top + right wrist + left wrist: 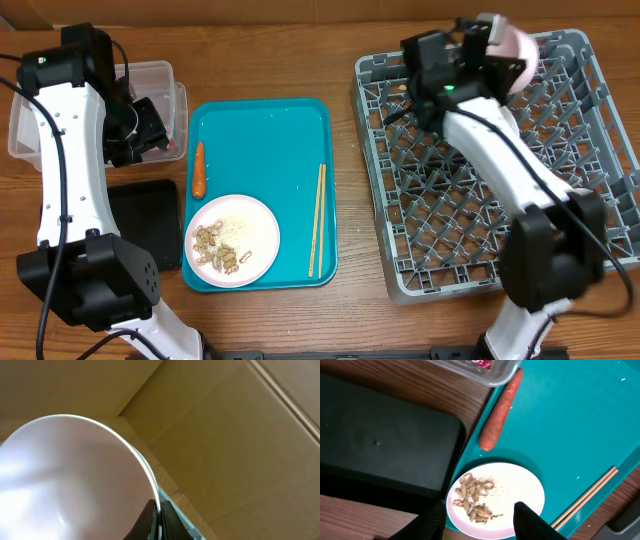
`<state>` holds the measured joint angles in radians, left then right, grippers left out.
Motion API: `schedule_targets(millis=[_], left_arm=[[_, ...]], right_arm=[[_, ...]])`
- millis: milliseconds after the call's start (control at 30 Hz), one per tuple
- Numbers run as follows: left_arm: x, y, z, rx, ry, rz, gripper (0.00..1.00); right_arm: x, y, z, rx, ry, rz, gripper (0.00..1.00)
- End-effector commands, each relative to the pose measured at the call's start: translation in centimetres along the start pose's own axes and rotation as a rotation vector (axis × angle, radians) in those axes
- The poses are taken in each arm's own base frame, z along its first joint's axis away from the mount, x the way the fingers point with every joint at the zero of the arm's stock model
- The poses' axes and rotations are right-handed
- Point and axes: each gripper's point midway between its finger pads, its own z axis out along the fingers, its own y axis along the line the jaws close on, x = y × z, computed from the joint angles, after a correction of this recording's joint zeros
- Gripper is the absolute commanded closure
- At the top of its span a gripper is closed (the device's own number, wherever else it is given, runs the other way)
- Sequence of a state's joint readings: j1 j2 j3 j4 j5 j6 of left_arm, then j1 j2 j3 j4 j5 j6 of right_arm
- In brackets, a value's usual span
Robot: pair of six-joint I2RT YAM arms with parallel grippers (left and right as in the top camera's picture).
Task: Sort waste into correct bins and load items into the dishwasher
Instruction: 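Grasp the pink bowl with the right gripper and carry it to the rack, then lower the pink bowl into the rack's back area with the right gripper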
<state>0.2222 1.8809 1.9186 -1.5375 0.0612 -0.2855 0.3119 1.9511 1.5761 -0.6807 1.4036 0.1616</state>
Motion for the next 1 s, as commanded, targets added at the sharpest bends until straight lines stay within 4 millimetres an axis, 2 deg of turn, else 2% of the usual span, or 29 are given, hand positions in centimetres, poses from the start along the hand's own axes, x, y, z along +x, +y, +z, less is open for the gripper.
schedule_targets(millis=[0, 100, 233, 333, 500, 533, 567, 600, 633, 700, 867, 967], left_arm=[[-0.1, -1.0, -1.1, 0.048, -0.028, 0.012, 0.54], [-0.1, -1.1, -1.1, 0.052, -0.031, 0.012, 0.54], [-0.1, -1.1, -1.1, 0.052, -0.032, 0.012, 0.54], [-0.3, -1.2, -1.1, 0.053, -0.038, 0.013, 0.54], [-0.3, -1.2, -1.1, 0.054, -0.040, 0.014, 0.53], [-0.3, -1.2, -1.1, 0.054, -0.040, 0.013, 0.53], [-0.3, -1.2, -1.1, 0.054, -0.039, 0.014, 0.53], [-0.3, -1.2, -1.1, 0.054, -0.039, 0.013, 0.53], [-0.3, -1.2, -1.1, 0.054, -0.039, 0.013, 0.53], [-0.3, -1.2, -1.1, 0.054, -0.039, 0.013, 0.53], [-0.3, -1.2, -1.1, 0.053, -0.040, 0.013, 0.53], [-0.3, -1.1, -1.1, 0.048, -0.040, 0.014, 0.53]], right_arm=[[1.6, 2.9, -0.1, 0.026, -0.008, -0.072, 0.96], [3.2, 5.9, -0.6, 0.012, -0.014, -0.149, 0.96], [3.9, 7.7, -1.8, -0.016, -0.030, -0.183, 0.96], [4.1, 8.8, -3.4, -0.053, -0.051, -0.212, 0.96], [4.4, 9.1, -4.2, -0.073, -0.055, -0.239, 0.96], [5.0, 9.6, -4.6, -0.109, -0.043, -0.273, 0.96], [5.6, 10.2, -5.0, -0.151, -0.028, -0.303, 0.80], [6.1, 10.6, -5.4, -0.185, -0.015, -0.326, 0.55], [6.7, 10.9, -5.9, -0.209, -0.002, -0.323, 0.24], [7.0, 10.6, -6.5, -0.220, 0.008, -0.305, 0.16], [6.6, 8.0, -8.2, -0.276, 0.047, -0.196, 0.15], [5.8, 6.2, -10.1, -0.468, 0.146, -0.089, 0.14]])
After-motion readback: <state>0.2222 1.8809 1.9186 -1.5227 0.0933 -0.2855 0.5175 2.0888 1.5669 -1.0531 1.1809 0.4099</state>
